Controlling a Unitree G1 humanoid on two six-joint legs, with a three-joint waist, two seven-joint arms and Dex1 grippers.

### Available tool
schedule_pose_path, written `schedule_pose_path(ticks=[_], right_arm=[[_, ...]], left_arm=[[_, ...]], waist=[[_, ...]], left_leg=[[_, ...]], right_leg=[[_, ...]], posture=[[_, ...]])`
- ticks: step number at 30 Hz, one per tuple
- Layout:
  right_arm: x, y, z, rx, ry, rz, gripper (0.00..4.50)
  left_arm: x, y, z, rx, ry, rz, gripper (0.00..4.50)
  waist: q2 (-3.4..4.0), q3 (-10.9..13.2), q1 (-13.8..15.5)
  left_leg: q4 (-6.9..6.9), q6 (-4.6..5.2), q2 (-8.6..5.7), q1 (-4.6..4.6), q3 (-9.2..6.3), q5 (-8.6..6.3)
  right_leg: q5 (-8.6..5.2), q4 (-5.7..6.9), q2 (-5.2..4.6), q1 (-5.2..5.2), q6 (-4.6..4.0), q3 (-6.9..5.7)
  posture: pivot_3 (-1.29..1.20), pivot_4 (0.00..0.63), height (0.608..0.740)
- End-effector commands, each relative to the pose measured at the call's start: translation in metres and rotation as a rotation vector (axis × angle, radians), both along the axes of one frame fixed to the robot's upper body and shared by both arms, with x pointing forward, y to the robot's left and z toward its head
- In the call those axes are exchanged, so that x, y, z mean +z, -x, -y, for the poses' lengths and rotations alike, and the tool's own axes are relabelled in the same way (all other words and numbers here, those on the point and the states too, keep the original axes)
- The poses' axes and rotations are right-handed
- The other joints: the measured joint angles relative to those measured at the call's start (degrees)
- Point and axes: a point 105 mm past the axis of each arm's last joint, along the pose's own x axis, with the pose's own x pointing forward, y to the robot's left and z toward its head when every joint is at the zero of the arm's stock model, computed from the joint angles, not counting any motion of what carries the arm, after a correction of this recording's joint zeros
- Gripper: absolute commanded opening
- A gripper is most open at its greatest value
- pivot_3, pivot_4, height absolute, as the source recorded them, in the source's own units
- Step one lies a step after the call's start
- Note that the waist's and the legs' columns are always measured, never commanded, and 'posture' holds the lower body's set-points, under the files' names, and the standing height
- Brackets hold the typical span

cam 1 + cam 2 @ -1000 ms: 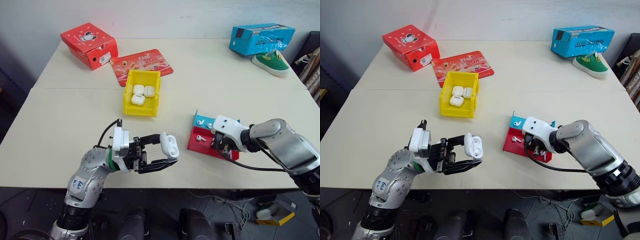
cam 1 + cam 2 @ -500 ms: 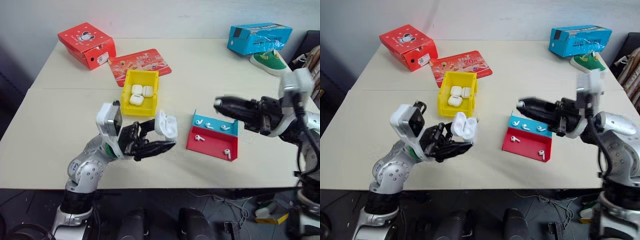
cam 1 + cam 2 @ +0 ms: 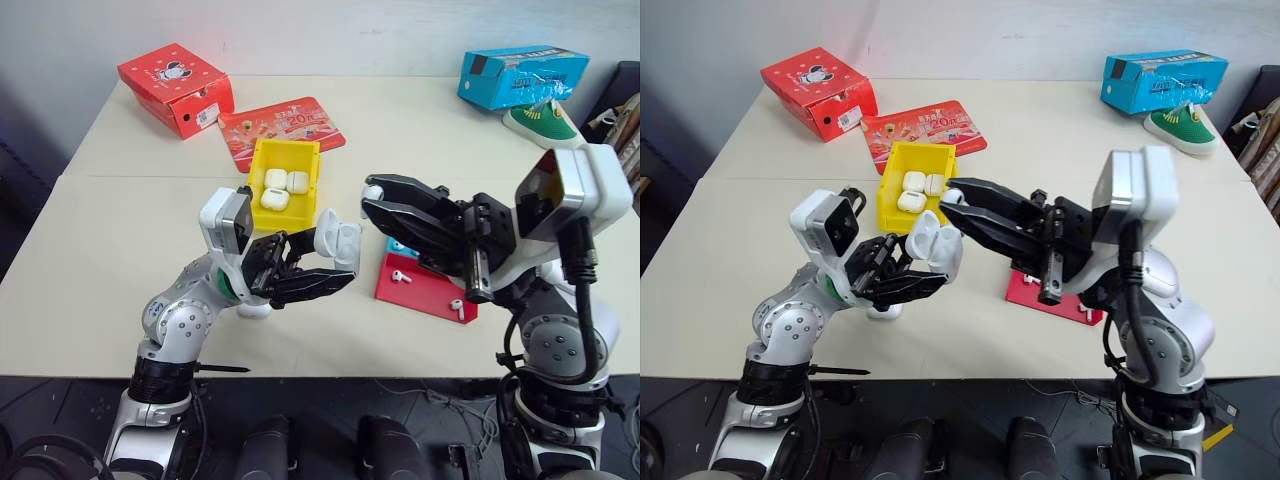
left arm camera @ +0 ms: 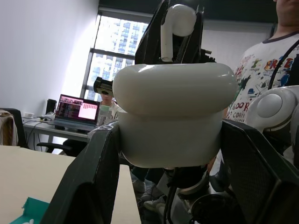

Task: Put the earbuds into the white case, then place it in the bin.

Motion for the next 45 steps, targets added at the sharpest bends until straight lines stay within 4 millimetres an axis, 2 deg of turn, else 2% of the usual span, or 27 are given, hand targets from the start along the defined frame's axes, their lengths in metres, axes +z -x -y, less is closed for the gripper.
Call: schedule_pose_path(ticks=[1, 9, 21, 25, 31, 35, 37, 39, 41, 42, 43, 45], right_arm=[[0.001, 0.001, -0.003, 0.001, -0.005, 0.034, 0.44], [-0.018, -0.012, 0.002, -0.042, 0.03, -0.005, 0.44], [-0.034, -0.012, 0.004, -0.024, 0.085, -0.012, 0.44], [-0.047, -0.018, 0.005, -0.045, 0.156, -0.089, 0.44], [-0.045, -0.017, 0.014, -0.067, 0.155, -0.062, 2.36], [-0.037, -0.018, 0.051, -0.197, 0.156, -0.073, 3.7], [-0.048, -0.019, 0.075, -0.293, 0.24, -0.073, 4.46], [-0.063, -0.021, 0.111, -0.436, 0.325, -0.092, 4.49], [-0.08, -0.023, 0.157, -0.605, 0.388, -0.138, 4.49], [-0.091, -0.021, 0.181, -0.682, 0.427, -0.158, 4.49], [-0.097, -0.019, 0.196, -0.725, 0.458, -0.169, 4.49], [-0.121, -0.011, 0.246, -0.881, 0.536, -0.231, 4.49]], left_arm=[[0.006, 0.004, 0.002, -0.014, 0.012, 0.037, 2.78], [0.006, 0.007, 0.005, 0.0, 0.033, 0.043, 2.78], [0.006, 0.006, 0.004, 0.024, 0.034, 0.052, 2.78], [0.008, 0.007, 0.005, 0.02, 0.039, 0.066, 2.78], [0.01, 0.008, 0.007, 0.02, 0.038, 0.077, 2.78], [0.004, 0.007, 0.001, 0.054, 0.0, 0.084, 2.78], [0.0, 0.004, -0.003, 0.09, -0.019, 0.089, 2.78], [-0.006, 0.002, -0.009, 0.136, -0.056, 0.117, 2.78], [-0.01, 0.0, -0.015, 0.178, -0.08, 0.14, 2.78], [-0.011, 0.0, -0.019, 0.193, -0.088, 0.147, 2.78], [-0.012, 0.0, -0.02, 0.202, -0.093, 0.15, 2.78], [-0.014, -0.002, -0.026, 0.229, -0.1, 0.148, 2.78]], waist=[[0.0, 0.0, 0.0], [0.0, 0.0, 0.0], [0.0, 0.0, 0.0], [0.0, 0.0, 0.0], [0.0, 0.0, 0.0], [-0.03, 0.0, 0.4], [-0.03, 0.0, 0.7], [-0.03, 0.0, 1.0], [-0.04, 0.0, 1.4], [-0.04, 0.0, 1.6], [-0.04, 0.0, 1.7], [-0.04, 0.0, 1.6]], left_leg=[[0.0, 0.0, -0.01, -0.01, 0.0, 0.0], [-0.02, 0.01, -0.01, 0.0, 0.02, 0.0], [-0.02, 0.01, 0.01, 0.0, 0.01, -0.01], [-0.02, 0.02, 0.01, 0.0, 0.01, -0.01], [-0.02, 0.02, 0.02, 0.0, 0.01, -0.01], [-0.04, 0.06, 0.0, -0.02, 0.0, -0.03], [-0.04, 0.1, 0.0, -0.03, 0.0, -0.06], [-0.05, 0.12, -0.01, -0.02, 0.03, -0.09], [-0.07, 0.13, -0.01, -0.02, 0.08, -0.11], [-0.06, 0.15, -0.02, -0.01, 0.1, -0.12], [-0.05, 0.17, -0.04, -0.02, 0.13, -0.12], [-0.04, 0.22, -0.05, -0.01, 0.18, -0.14]], right_leg=[[0.0, -0.01, 0.0, 0.0, 0.0, 0.0], [0.0, -0.02, -0.01, -0.01, 0.0, 0.02], [0.0, -0.03, -0.01, -0.01, 0.0, 0.01], [0.0, -0.05, -0.02, 0.0, 0.0, 0.01], [0.0, -0.07, -0.02, 0.0, 0.0, 0.01], [0.0, -0.12, -0.05, 0.03, 0.0, -0.01], [0.01, -0.19, -0.06, 0.05, 0.01, -0.01], [0.01, -0.24, -0.05, 0.06, 0.01, -0.01], [0.01, -0.29, -0.04, 0.06, 0.01, -0.02], [0.01, -0.32, -0.04, 0.08, 0.02, -0.02], [0.03, -0.34, -0.05, 0.09, 0.05, -0.01], [0.05, -0.46, -0.06, 0.12, 0.1, 0.02]], posture=[[0.0, 0.15, 0.74], [0.0, 0.15, 0.74], [0.0, 0.15, 0.74], [0.0, 0.15, 0.74], [0.0, 0.15, 0.74], [0.0, 0.15, 0.74], [0.0, 0.15, 0.74], [0.0, 0.15, 0.74], [0.0, 0.15, 0.74], [0.0, 0.15, 0.74], [0.0, 0.15, 0.74], [0.0, 0.15, 0.74]])
